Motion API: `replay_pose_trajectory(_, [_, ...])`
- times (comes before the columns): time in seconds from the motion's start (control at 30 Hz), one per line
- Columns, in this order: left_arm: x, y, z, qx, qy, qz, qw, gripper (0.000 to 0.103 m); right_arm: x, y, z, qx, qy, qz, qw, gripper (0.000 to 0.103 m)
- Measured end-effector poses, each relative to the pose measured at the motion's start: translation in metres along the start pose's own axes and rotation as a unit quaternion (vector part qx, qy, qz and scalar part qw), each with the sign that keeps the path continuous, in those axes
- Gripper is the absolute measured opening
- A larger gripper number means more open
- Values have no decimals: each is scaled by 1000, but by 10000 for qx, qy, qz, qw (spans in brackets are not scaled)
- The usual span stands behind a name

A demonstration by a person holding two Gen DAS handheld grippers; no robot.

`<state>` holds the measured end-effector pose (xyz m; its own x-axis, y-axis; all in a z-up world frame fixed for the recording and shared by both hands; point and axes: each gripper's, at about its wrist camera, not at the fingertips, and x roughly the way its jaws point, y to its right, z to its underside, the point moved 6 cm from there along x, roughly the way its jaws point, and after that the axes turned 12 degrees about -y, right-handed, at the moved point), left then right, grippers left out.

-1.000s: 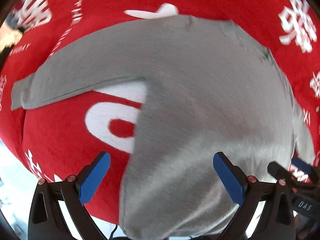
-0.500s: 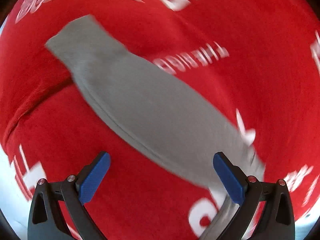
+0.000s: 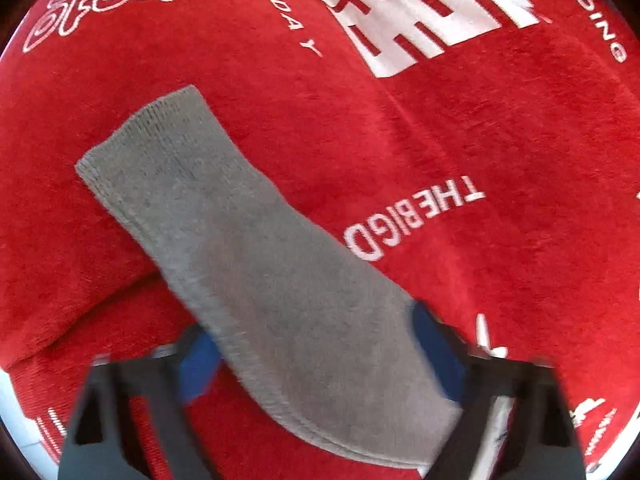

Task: Fold small clothes
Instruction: 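Grasp the cuff of the sleeve nearest the left gripper, then carry the held sleeve across the sweater body with the left gripper and release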

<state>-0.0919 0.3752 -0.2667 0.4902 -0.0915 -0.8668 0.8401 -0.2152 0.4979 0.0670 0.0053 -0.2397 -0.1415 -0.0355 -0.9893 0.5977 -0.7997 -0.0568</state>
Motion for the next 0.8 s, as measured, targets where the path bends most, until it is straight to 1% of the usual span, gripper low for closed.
replay_pose_trajectory(0.03, [3, 0, -2, 24, -9, -117, 9999, 56, -1, -1, -1, -5, 4, -26, 10000, 103])
replay_pose_trajectory(0.07, [3, 0, -3, 90, 1, -149, 9998, 36, -2, -3, -2, -10, 23, -56, 10000, 103])
replay_pose_trajectory(0.1, [3, 1, -4, 203, -16, -54, 9998, 14, 0, -10, -10, -18, 41, -64, 10000, 103])
replay_pose_trajectory(0.13, [4, 2, -5, 237, -61, 35, 9997, 8, -2, -11, -10, -34, 56, -78, 9999, 103])
replay_pose_trajectory(0.2, [0, 5, -4, 331, -36, 15, 9994, 8, -5, -10, -9, -67, 87, -112, 9999, 102])
replay_pose_trajectory(0.27, [-5, 16, 0, 533, 27, 78, 9985, 8, -9, -4, -6, -61, 126, -156, 9998, 100])
replay_pose_trajectory(0.3, [-8, 26, 4, 632, 19, 166, 9979, 8, -11, 1, -3, -58, 147, -181, 9997, 97])
replay_pose_trajectory(0.33, [-10, 39, 9, 758, 13, 271, 9968, 8, -13, 5, -1, -58, 159, -209, 9996, 87])
replay_pose_trajectory(0.37, [-11, 49, 13, 860, 1, 343, 9957, 8, -13, 11, 1, -48, 146, -240, 9996, 79])
replay_pose_trajectory(0.47, [-16, 96, 34, 1321, -90, 690, 9888, 8, -13, 29, 8, 104, 145, -362, 9992, 72])
replay_pose_trajectory(0.57, [-16, 150, 65, 1826, -252, 1034, 9774, 8, -17, 48, 13, 274, 225, -455, 9983, 71])
replay_pose_trajectory(0.63, [-11, 193, 95, 2235, -407, 1228, 9661, 8, -22, 66, 20, 380, 297, -489, 9976, 71])
replay_pose_trajectory(0.67, [-8, 209, 106, 2379, -469, 1272, 9618, 8, -24, 76, 23, 445, 323, -493, 9973, 71])
replay_pose_trajectory(0.73, [1, 247, 140, 2763, -662, 1400, 9485, 8, -26, 96, 29, 620, 371, -523, 9960, 71])
replay_pose_trajectory(0.77, [11, 271, 162, 2997, -818, 1472, 9390, 8, -27, 106, 33, 707, 391, -536, 9953, 71])
replay_pose_trajectory(0.8, [18, 284, 177, 3133, -915, 1498, 9333, 8, -28, 120, 38, 827, 418, -552, 9942, 71])
